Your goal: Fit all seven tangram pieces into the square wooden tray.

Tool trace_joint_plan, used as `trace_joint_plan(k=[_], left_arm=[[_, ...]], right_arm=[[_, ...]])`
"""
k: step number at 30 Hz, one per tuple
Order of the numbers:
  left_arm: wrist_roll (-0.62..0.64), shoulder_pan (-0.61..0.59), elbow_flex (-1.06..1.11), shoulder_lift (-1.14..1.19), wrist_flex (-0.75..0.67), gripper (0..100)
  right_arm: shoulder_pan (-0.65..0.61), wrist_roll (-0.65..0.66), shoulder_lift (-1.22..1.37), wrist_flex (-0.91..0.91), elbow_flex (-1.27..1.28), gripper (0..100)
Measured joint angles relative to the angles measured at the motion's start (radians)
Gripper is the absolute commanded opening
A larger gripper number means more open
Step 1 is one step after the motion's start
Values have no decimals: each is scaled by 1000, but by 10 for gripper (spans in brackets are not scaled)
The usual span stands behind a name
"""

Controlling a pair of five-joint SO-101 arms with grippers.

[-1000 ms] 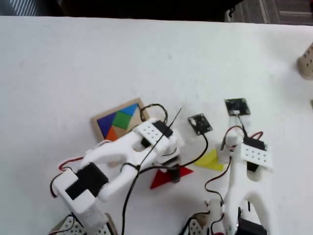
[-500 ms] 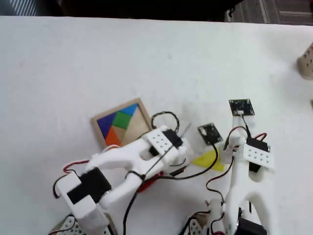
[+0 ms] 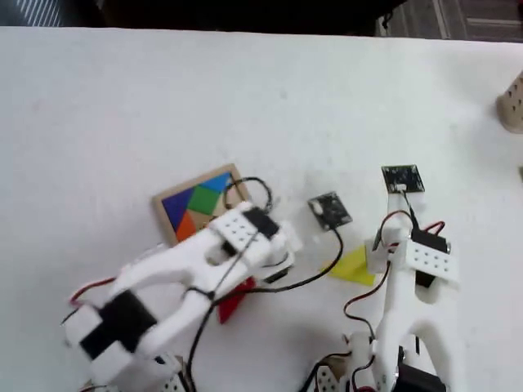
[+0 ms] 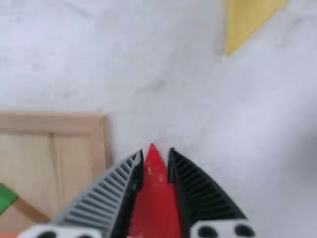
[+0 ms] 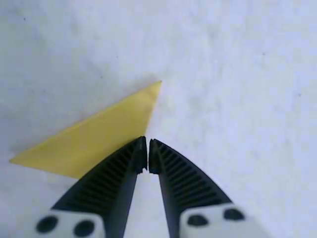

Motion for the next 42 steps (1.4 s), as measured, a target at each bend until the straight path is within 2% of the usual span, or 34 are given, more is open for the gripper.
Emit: trace_joint_plan(k=[2, 5, 11, 16, 22, 29, 42], left_arm=[[-12, -23, 87, -107, 0, 322], [-15, -40, 222, -241, 0, 302], [-8, -68, 321, -296, 0, 284], [77, -153, 348, -296, -44, 284], [244, -181, 405, -313, -133, 279], [338, -178, 439, -315, -170, 283], [278, -207, 466, -370, -153, 287]], right_arm=[[0, 0, 0, 0, 0, 19], [0, 0, 0, 0, 0, 19], [0, 0, 0, 0, 0, 19], [-34, 25, 0, -8, 0, 19], [-54, 25, 0, -11, 0, 19], [-54, 25, 0, -11, 0, 19], [-54, 25, 0, -11, 0, 19]])
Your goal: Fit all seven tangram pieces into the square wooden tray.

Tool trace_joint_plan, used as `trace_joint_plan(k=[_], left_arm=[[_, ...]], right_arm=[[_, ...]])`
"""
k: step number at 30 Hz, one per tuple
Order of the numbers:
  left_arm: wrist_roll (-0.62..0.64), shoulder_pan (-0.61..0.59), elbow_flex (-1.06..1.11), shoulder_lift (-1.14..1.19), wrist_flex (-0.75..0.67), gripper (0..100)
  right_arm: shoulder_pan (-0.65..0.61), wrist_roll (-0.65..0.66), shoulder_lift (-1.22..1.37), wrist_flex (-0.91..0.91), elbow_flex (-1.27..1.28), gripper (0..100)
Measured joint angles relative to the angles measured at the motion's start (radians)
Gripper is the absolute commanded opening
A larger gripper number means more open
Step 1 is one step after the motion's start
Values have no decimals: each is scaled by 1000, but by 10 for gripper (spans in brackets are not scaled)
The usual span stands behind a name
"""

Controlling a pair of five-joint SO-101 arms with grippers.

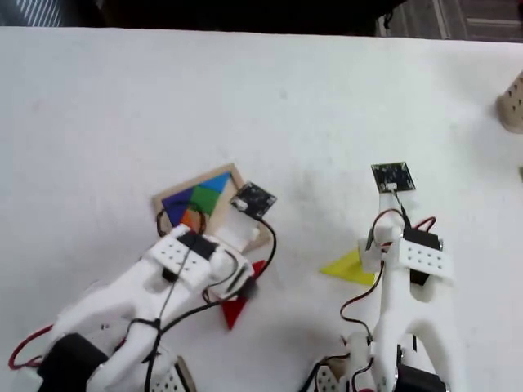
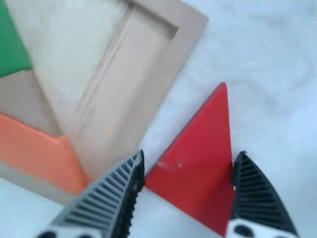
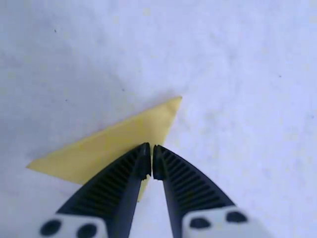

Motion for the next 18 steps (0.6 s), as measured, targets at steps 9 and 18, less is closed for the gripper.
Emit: trace_joint_plan(k=[9, 18], left_arm=[[9, -34, 180, -273, 0, 331], [14, -34, 127, -110, 0, 331]], right_arm=[[0, 0, 0, -14, 2, 19], [0, 0, 0, -23, 6, 19]])
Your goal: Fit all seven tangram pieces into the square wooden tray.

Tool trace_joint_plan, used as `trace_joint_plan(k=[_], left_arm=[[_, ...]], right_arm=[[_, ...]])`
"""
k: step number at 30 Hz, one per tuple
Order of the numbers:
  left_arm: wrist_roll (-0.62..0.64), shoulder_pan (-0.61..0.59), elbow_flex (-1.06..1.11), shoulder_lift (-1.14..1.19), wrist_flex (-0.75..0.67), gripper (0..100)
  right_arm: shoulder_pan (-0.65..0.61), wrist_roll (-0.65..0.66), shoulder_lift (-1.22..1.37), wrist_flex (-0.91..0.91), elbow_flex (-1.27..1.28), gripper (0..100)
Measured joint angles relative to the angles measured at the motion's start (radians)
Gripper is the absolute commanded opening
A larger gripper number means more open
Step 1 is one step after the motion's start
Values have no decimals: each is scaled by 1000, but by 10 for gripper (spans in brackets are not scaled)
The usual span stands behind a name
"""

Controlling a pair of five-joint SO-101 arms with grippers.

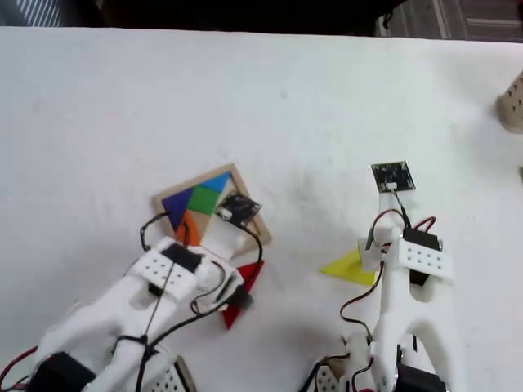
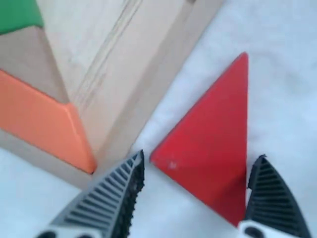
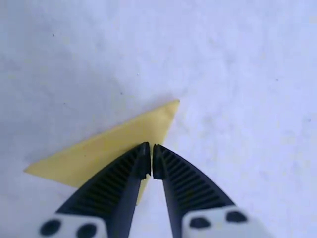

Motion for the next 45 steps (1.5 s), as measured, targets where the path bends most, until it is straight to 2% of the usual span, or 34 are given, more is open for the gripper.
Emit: trace_joint_plan(k=[5, 9, 13, 29, 32, 39, 45], left_arm=[[5, 5, -52, 81, 2, 323], [5, 9, -52, 81, 2, 200], [5, 66, -57, 52, -2, 94], [-54, 98, -84, 38, -15, 90], [-54, 98, -84, 38, -15, 110], [-49, 77, -94, 38, -11, 347], [-43, 80, -84, 54, 54, 354]], right_arm=[[0, 0, 0, 0, 0, 19], [0, 0, 0, 0, 0, 19], [0, 0, 0, 0, 0, 19], [0, 2, 0, -12, 0, 19], [0, 2, 0, -15, 0, 19], [-20, 2, 0, -15, 0, 19], [-17, 2, 0, -15, 0, 19]])
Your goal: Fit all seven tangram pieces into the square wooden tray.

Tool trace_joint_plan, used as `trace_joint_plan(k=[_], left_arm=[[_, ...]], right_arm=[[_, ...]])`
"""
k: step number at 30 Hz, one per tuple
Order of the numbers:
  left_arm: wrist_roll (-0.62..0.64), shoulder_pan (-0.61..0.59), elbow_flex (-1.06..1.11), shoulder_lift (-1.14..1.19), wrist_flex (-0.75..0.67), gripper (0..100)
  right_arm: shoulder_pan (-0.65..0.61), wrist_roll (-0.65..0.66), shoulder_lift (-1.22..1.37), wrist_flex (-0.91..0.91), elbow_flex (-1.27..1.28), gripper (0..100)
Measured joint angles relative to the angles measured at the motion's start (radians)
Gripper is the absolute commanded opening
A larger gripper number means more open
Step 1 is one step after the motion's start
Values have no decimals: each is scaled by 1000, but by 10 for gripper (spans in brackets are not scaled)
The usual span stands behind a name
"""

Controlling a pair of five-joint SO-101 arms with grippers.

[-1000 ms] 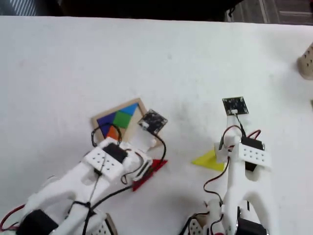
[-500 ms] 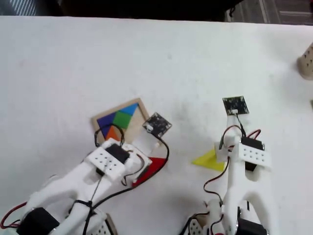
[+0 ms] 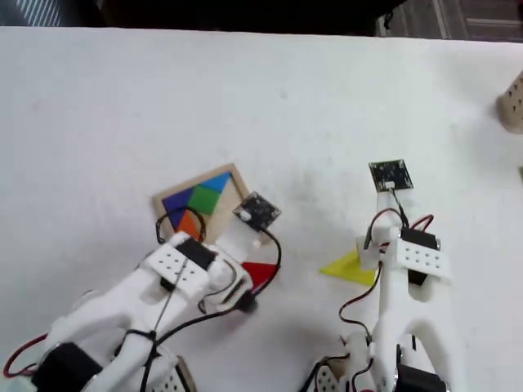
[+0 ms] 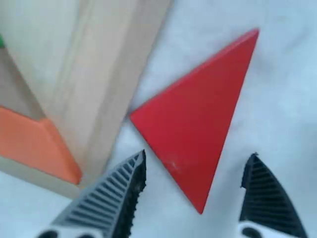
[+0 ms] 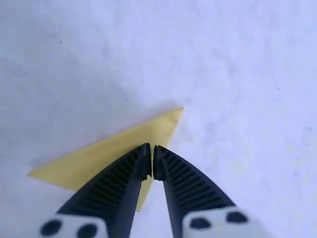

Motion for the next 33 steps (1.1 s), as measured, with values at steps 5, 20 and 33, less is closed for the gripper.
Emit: trace_joint_plan(k=[5, 20, 33], left_arm=[[-40, 2, 5, 5, 32, 354], [-40, -8, -164, 210, -17, 355], [-138, -5, -255, 319, 20, 354]], right_arm=[[-2, 0, 0, 0, 0, 19], [-2, 0, 0, 0, 0, 19], [-2, 0, 0, 0, 0, 19]])
